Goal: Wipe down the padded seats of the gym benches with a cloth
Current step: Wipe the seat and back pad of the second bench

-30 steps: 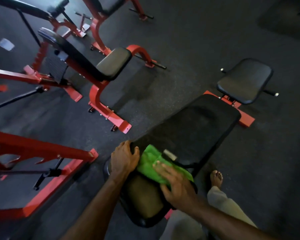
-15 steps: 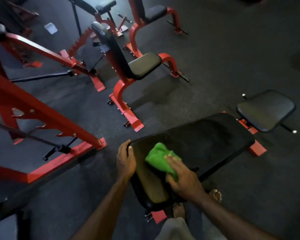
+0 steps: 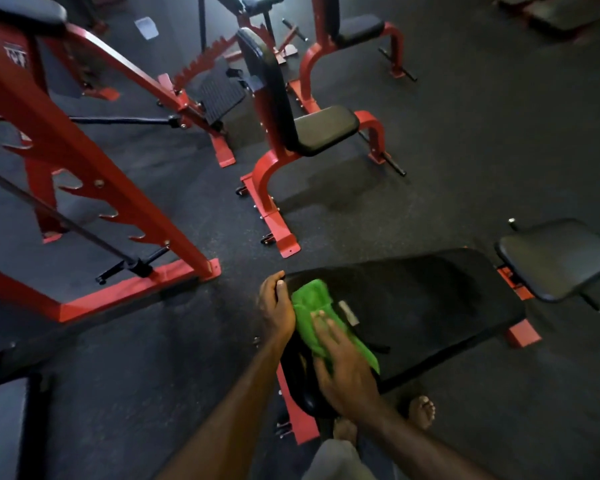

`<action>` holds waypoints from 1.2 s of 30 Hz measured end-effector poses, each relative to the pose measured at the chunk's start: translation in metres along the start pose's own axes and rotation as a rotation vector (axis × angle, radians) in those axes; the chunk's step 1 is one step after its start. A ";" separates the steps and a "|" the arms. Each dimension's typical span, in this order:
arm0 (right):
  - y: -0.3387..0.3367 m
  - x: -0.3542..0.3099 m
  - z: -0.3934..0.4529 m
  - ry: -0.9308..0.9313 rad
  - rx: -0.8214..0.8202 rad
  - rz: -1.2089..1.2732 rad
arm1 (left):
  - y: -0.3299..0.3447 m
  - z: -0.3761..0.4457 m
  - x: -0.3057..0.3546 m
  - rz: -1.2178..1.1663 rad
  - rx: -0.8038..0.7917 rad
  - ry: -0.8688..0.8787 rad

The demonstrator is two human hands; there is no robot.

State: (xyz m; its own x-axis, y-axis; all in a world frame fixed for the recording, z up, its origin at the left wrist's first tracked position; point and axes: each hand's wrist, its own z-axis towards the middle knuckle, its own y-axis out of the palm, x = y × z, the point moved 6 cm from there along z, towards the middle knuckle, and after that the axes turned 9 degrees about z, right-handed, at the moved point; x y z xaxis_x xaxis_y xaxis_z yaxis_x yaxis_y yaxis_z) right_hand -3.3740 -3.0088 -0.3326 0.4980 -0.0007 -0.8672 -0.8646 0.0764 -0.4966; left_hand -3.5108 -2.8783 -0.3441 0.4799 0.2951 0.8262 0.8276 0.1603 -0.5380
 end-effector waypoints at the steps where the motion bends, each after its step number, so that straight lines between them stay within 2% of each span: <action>1: 0.000 -0.006 -0.003 -0.075 -0.070 -0.005 | -0.001 -0.001 0.000 -0.005 0.001 -0.009; 3: -0.013 0.004 0.008 -0.177 -0.129 -0.061 | 0.000 -0.001 0.001 -0.014 -0.001 -0.037; 4: -0.021 0.015 0.019 -0.171 -0.117 -0.096 | -0.002 0.000 0.001 -0.020 0.005 -0.046; 6: -0.027 0.037 0.044 -0.064 -0.027 -0.111 | -0.002 0.002 0.008 0.057 -0.013 -0.043; 9: -0.008 0.033 0.054 0.090 0.058 -0.040 | 0.001 0.001 0.021 0.341 -0.047 -0.021; 12: -0.002 0.018 0.039 -0.092 -0.120 -0.052 | 0.003 -0.005 0.024 0.401 0.002 -0.032; 14: -0.020 0.035 0.054 -0.183 -0.185 -0.136 | 0.003 -0.009 0.026 0.378 0.044 -0.008; 16: -0.034 0.062 0.084 -0.107 -0.098 -0.154 | 0.006 -0.010 0.027 0.401 0.052 0.027; 18: -0.032 0.069 0.100 0.025 0.053 -0.080 | 0.007 -0.009 0.031 0.550 0.024 0.086; 19: -0.025 0.062 0.100 0.053 0.089 -0.049 | 0.009 -0.008 0.034 0.622 -0.004 0.139; 21: -0.014 0.055 0.088 0.000 0.058 0.007 | 0.020 -0.001 0.047 0.686 -0.108 0.239; 23: -0.023 0.062 0.089 -0.118 -0.027 -0.008 | 0.035 0.010 0.058 0.737 -0.228 0.227; 24: -0.032 0.077 0.098 -0.147 -0.019 -0.033 | 0.045 0.016 0.062 0.789 -0.274 0.219; 25: -0.040 0.092 0.110 -0.132 0.019 -0.054 | 0.055 0.021 0.065 0.849 -0.307 0.233; 27: -0.054 0.121 0.132 0.010 0.143 -0.013 | 0.079 0.029 0.068 0.937 -0.371 0.276; 29: -0.052 0.128 0.137 0.096 0.212 -0.004 | 0.102 0.037 0.070 0.981 -0.437 0.297; 33: -0.058 0.129 0.115 -0.076 0.093 0.014 | 0.132 0.048 0.070 1.069 -0.558 0.281; 34: -0.067 0.143 0.119 -0.063 0.076 -0.007 | 0.138 0.048 0.068 1.083 -0.596 0.279; 36: -0.089 0.181 0.134 0.075 0.153 -0.029 | 0.159 0.045 0.067 1.097 -0.672 0.288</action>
State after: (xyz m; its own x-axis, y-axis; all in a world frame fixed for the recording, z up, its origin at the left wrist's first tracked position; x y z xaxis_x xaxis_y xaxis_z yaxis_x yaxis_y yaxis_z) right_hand -3.1978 -2.8824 -0.4399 0.5115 -0.0787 -0.8557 -0.8269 0.2258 -0.5151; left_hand -3.3608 -2.7907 -0.3820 0.9654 -0.2520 0.0671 -0.0868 -0.5531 -0.8286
